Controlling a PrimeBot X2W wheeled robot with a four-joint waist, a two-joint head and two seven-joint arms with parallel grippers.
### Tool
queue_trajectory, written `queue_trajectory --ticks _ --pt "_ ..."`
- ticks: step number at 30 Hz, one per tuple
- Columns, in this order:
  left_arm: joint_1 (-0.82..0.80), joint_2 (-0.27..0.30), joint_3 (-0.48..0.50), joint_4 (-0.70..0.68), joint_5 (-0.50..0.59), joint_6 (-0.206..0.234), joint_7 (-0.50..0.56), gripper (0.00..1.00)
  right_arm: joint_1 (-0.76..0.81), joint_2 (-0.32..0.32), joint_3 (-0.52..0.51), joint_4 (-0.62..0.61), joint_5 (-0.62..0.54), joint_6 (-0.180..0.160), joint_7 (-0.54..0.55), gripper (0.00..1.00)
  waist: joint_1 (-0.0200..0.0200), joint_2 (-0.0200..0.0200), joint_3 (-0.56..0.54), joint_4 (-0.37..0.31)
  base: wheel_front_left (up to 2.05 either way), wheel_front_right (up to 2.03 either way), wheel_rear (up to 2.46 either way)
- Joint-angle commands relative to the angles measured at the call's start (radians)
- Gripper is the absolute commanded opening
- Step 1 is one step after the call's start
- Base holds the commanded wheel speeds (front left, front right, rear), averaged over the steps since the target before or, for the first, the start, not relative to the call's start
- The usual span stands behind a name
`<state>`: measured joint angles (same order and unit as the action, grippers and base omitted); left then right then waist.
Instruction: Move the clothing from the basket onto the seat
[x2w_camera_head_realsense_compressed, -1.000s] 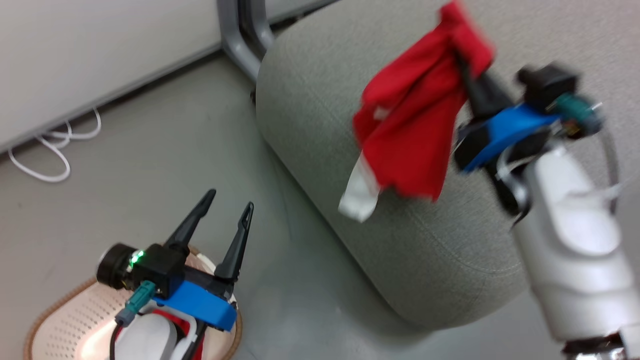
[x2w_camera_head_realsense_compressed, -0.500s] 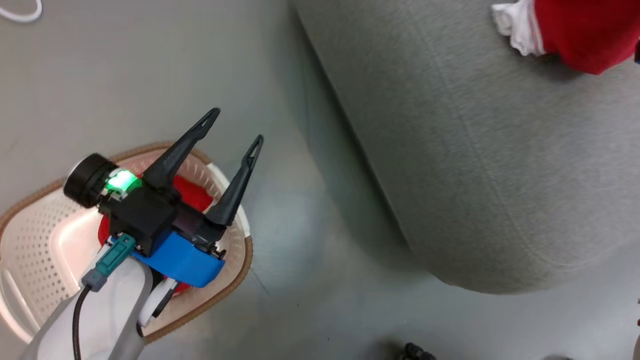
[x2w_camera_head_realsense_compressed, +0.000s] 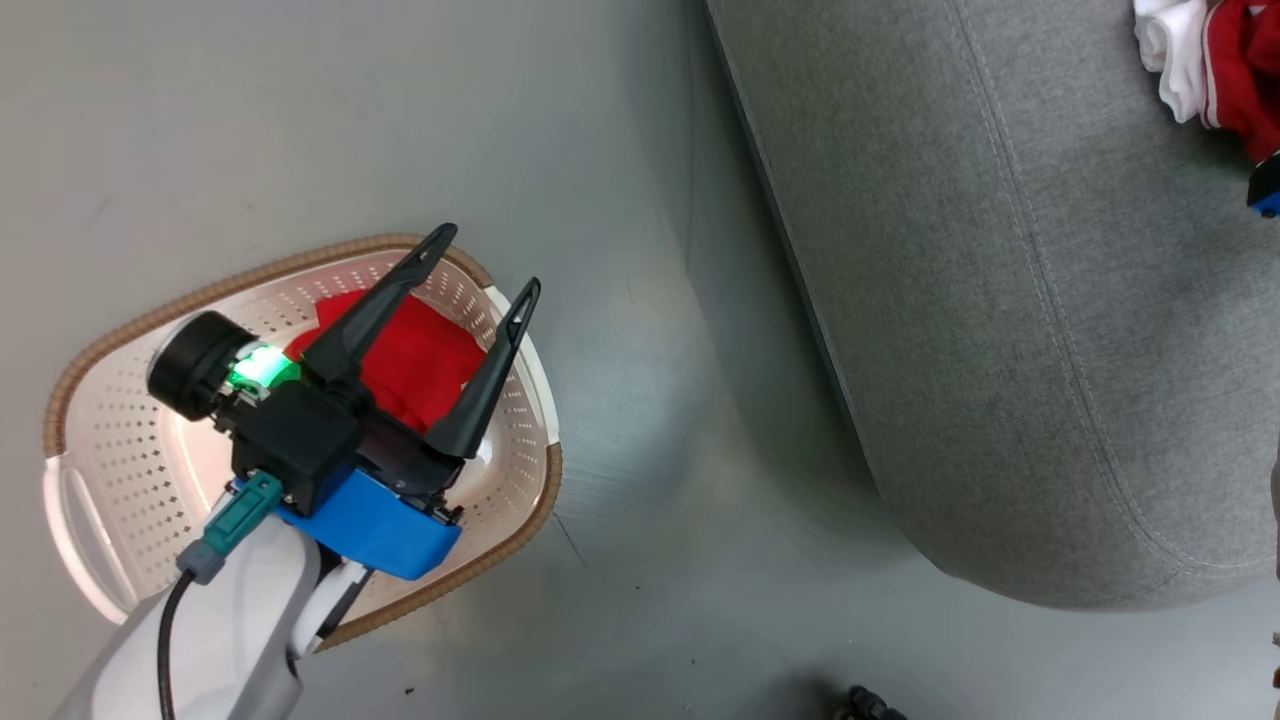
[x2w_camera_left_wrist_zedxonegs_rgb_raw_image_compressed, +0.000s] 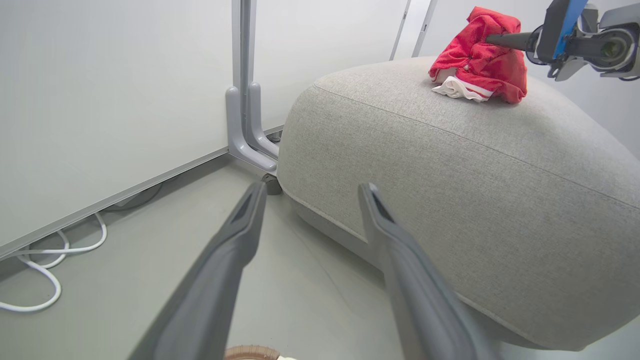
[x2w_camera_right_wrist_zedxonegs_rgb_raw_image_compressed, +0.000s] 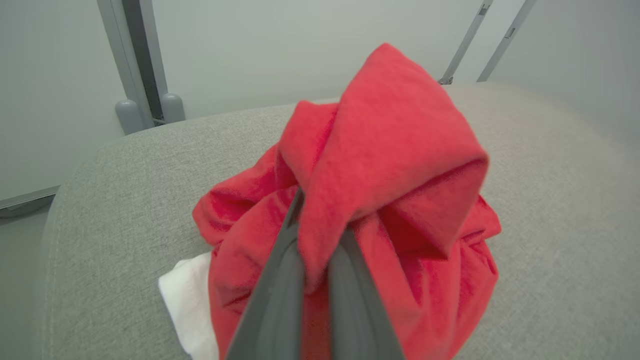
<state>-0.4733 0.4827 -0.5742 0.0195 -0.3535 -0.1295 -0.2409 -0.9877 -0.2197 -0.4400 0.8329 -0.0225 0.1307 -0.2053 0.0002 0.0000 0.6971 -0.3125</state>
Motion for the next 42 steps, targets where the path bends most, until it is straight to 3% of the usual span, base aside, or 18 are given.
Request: queue_trajectory --ticks 1,2,3,11,19,29,42 --pt "-0.009 -0.009 -0.005 0.009 -0.009 -0.002 -0.010 1.00 0.017 -0.005 0.006 0.008 -0.013 0.000 -0.005 0.47 -0.0002 0.0000 -0.023 0.008 0.00 0.00 0.00" --pt "-0.009 -0.016 -0.009 0.021 -0.012 -0.002 -0.011 1.00 0.022 -0.011 0.013 0.013 -0.024 0.000 -0.004 0.95 -0.0002 0.0000 -0.037 0.013 0.00 0.00 0.00" --pt "-0.008 -0.026 -0.010 0.033 -0.018 -0.002 -0.014 1.00 0.028 -0.018 0.019 0.016 -0.034 0.000 -0.002 1.00 -0.0002 0.0000 -0.053 0.018 0.00 0.00 0.00" --pt "0.043 -0.124 0.005 0.137 -0.059 -0.002 -0.025 1.00 0.113 -0.038 0.084 0.015 -0.085 0.000 0.013 1.00 -0.0002 0.0000 -0.233 0.051 0.00 0.00 0.00" --pt "0.182 -0.210 0.118 0.182 -0.069 -0.002 -0.025 1.00 0.252 0.004 0.257 -0.052 -0.043 0.000 0.031 1.00 -0.0002 0.0000 -0.439 0.066 0.00 0.00 0.00" --pt "0.358 -0.279 0.306 0.222 -0.049 -0.001 -0.025 1.00 0.501 0.041 0.443 -0.279 0.068 0.000 0.056 1.00 -0.0002 0.0000 -0.626 0.114 0.00 0.00 0.00" --pt "0.495 -0.334 0.498 0.237 -0.017 -0.001 -0.025 1.00 0.813 0.137 0.447 -0.576 0.067 0.000 0.070 1.00 -0.0002 0.0000 -0.724 0.223 0.00 0.00 0.00"
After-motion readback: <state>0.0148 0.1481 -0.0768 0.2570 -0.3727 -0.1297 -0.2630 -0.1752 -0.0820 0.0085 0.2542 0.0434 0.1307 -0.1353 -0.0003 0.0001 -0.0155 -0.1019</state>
